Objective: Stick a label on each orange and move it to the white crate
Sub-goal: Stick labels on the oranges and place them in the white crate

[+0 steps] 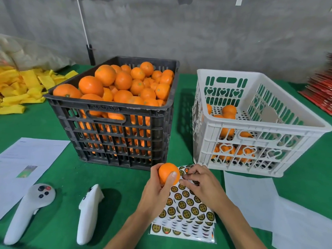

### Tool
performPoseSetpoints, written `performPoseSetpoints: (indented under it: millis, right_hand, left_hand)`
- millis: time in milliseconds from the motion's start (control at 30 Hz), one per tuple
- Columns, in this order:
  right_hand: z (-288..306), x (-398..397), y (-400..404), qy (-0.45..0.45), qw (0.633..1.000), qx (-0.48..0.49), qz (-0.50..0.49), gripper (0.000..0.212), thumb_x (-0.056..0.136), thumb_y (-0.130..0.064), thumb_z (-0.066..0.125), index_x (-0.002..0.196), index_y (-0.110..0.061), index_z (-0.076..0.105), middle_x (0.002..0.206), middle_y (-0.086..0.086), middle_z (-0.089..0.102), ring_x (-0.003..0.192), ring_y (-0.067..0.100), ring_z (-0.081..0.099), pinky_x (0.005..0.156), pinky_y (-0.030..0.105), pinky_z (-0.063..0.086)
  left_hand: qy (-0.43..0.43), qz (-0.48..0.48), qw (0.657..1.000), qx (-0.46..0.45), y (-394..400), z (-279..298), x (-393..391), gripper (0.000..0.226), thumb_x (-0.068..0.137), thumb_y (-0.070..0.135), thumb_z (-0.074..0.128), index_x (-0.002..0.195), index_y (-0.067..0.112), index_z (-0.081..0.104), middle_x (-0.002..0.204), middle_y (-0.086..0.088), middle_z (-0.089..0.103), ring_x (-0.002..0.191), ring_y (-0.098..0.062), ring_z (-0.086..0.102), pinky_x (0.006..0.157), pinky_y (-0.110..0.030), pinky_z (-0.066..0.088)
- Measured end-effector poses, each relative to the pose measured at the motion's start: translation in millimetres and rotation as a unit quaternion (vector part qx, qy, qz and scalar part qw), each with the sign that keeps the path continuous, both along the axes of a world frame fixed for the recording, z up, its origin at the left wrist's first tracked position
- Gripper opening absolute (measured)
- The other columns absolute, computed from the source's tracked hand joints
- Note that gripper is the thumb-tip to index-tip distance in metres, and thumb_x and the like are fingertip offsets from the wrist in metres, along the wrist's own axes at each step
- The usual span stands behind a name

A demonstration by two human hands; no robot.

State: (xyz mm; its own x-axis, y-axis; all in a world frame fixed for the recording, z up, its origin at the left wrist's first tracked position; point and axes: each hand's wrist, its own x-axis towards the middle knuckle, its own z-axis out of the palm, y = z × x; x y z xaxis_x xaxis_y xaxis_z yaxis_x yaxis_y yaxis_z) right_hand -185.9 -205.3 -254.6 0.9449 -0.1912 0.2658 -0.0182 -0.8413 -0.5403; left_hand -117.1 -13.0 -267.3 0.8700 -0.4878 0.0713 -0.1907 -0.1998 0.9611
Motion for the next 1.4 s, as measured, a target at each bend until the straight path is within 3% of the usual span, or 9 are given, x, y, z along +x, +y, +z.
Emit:
performPoseSetpoints:
  millis: [200,400,633,733,833,1000,1133,1300,1400]
  right_hand:
    - [-3,1,2,-0.001,1.0,-0.007,-0.017,0.026,0.097,-0.039,0.066,0.099,-0.018,0.082,0.096,-0.011,0.057,0.094,0.01,0.051,0.082,0.03,0.047]
    - [5,4,10,-0.001,0.981,0.162,-0.107,0.023,0.096,-0.027,0.069,0.075,-0.019,0.076,0.088,-0.006,0.062,0.084,0.011,0.061,0.081,0.031,0.049]
    - [53,-2,41,-0.194,0.974,0.062,-0.1,0.014,0.101,-0.026,0.063,0.096,-0.021,0.075,0.099,-0.021,0.051,0.093,0.006,0.061,0.078,0.017,0.047]
    - [83,-7,46,-0.263,0.961,0.043,-0.075,0.014,0.102,-0.018,0.061,0.099,-0.018,0.074,0.104,-0.016,0.052,0.098,0.007,0.06,0.081,0.016,0.047]
    - [113,-14,44,-0.263,0.962,0.063,-0.043,0.028,0.107,-0.03,0.05,0.121,-0.019,0.071,0.12,-0.015,0.054,0.114,0.011,0.06,0.09,0.02,0.049]
    - [147,-17,36,-0.22,0.968,-0.063,-0.099,0.077,0.092,-0.065,0.054,0.153,-0.02,0.04,0.154,-0.006,0.046,0.139,0.007,0.045,0.111,0.025,0.041]
    - [176,-12,10,-0.295,0.926,-0.099,-0.216,0.074,0.086,-0.058,0.067,0.14,-0.008,0.056,0.126,0.007,0.068,0.112,0.02,0.064,0.093,0.03,0.05]
    - [189,-3,-23,-0.281,0.918,-0.134,-0.247,0.037,0.094,-0.024,0.072,0.129,-0.012,0.069,0.132,0.002,0.067,0.121,0.022,0.063,0.106,0.048,0.051]
    - [190,7,-27,-0.307,0.915,-0.152,-0.212,0.026,0.092,-0.011,0.073,0.117,-0.013,0.075,0.116,-0.002,0.074,0.107,0.015,0.068,0.096,0.043,0.056]
  left_hand:
    - [0.0,-0.002,1.0,0.006,0,-1,-1,0.052,0.086,0.087,0.046,0.127,0.055,0.038,0.101,0.013,0.068,0.083,-0.009,0.07,0.073,-0.032,0.059]
    - [0.005,0.001,1.0,-0.003,0,0,-2,0.056,0.085,0.087,0.047,0.129,0.053,0.039,0.103,0.011,0.069,0.081,-0.009,0.07,0.071,-0.025,0.056]
    - [0.053,0.017,0.993,-0.104,-11,40,-6,0.073,0.079,0.088,0.051,0.133,0.038,0.049,0.115,0.019,0.066,0.105,0.003,0.065,0.084,-0.01,0.05]
    - [0.061,0.003,0.985,-0.164,-22,69,-7,0.068,0.086,0.08,0.051,0.135,0.032,0.055,0.12,0.014,0.067,0.112,-0.007,0.067,0.091,-0.025,0.055]
    - [0.098,-0.025,0.967,-0.235,-33,102,-5,0.057,0.095,0.06,0.052,0.133,0.018,0.058,0.128,-0.007,0.066,0.117,-0.022,0.067,0.101,-0.04,0.054]
    - [0.13,-0.093,0.972,-0.172,-54,166,5,0.068,0.088,0.08,0.05,0.136,0.033,0.056,0.129,0.0,0.067,0.108,-0.015,0.074,0.101,-0.034,0.056]
    - [-0.015,-0.163,0.981,-0.103,-68,214,15,0.033,0.1,0.059,0.052,0.12,0.037,0.066,0.114,0.011,0.075,0.111,-0.004,0.069,0.107,-0.035,0.052]
    - [-0.229,0.026,0.969,-0.09,-53,258,67,0.013,0.103,0.026,0.064,0.096,0.038,0.067,0.09,0.013,0.075,0.087,0.003,0.068,0.07,-0.004,0.047]
    - [-0.282,0.081,0.95,0.11,-42,269,115,0.013,0.102,0.02,0.062,0.113,0.02,0.07,0.115,-0.001,0.072,0.108,-0.017,0.066,0.088,-0.022,0.051]
